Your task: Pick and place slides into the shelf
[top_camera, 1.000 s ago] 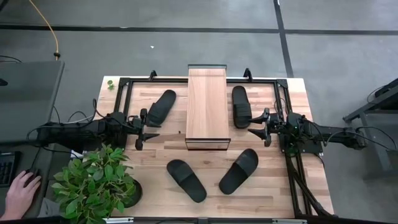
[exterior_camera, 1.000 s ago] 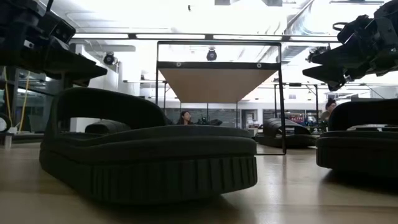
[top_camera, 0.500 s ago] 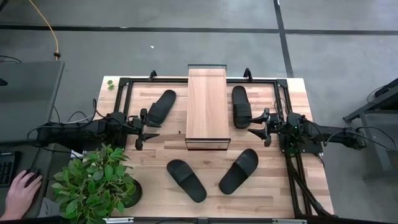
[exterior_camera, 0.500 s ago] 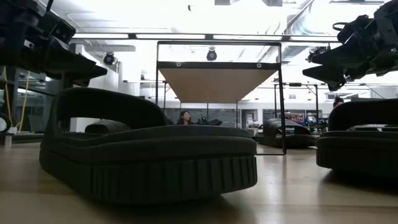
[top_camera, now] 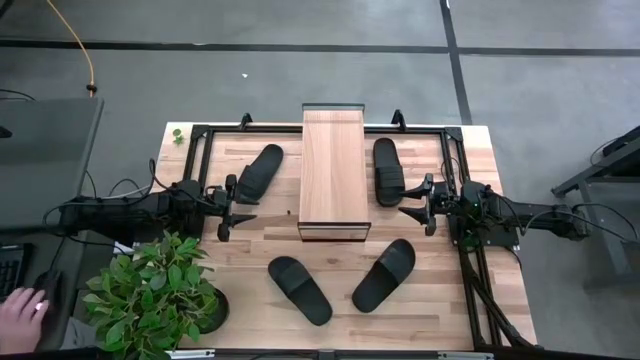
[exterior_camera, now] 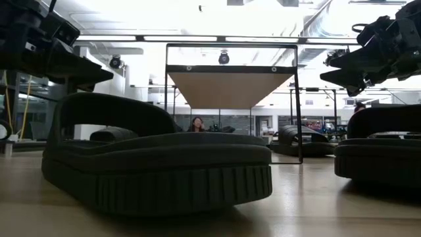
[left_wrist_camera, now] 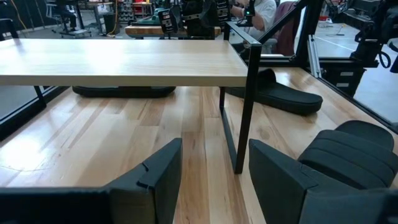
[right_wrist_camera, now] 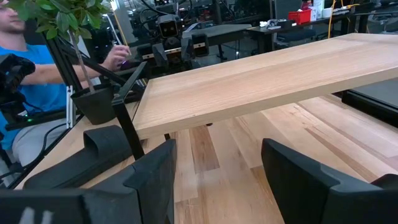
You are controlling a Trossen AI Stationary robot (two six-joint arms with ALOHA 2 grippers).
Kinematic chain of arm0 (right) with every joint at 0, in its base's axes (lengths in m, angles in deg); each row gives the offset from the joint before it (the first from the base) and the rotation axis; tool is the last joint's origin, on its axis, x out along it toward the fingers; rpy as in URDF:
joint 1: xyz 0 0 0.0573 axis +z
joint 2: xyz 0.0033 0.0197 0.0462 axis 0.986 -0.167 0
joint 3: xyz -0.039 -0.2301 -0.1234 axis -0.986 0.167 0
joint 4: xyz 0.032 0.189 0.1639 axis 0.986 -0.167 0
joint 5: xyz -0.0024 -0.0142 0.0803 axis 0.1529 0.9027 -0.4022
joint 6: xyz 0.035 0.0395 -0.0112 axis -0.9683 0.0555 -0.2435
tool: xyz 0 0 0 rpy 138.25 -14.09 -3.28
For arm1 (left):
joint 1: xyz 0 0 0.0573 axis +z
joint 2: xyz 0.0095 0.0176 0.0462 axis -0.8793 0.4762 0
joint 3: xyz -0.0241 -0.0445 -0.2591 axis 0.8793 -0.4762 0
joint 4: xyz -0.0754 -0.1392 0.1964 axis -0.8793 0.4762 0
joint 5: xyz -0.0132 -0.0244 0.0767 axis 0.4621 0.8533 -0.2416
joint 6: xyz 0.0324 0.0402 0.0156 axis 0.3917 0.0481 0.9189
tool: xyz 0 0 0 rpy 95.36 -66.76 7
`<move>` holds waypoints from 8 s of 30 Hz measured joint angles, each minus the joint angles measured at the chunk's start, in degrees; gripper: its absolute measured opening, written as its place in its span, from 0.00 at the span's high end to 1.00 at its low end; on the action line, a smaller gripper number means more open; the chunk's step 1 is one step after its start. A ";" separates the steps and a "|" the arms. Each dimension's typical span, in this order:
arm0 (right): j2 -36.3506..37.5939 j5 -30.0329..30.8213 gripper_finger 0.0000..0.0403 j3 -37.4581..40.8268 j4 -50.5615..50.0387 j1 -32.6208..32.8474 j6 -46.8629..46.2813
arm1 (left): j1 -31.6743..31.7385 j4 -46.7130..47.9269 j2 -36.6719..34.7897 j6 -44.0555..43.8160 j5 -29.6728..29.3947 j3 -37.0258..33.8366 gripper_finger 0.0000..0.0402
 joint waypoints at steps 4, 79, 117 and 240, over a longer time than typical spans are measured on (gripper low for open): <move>0.02 -0.02 0.43 -0.01 0.00 0.02 0.00 | 0.02 0.00 0.00 0.00 0.00 0.00 0.58; 0.02 -0.01 0.43 -0.01 0.00 0.02 0.00 | 0.02 0.00 0.02 0.00 0.00 0.00 0.58; 0.00 0.00 0.43 0.00 0.00 0.02 0.00 | 0.02 0.00 0.02 0.00 0.00 0.00 0.58; -16.67 3.31 0.43 -4.98 -16.07 20.23 -43.88 | 0.02 -15.28 0.07 -20.52 -9.09 -0.02 0.58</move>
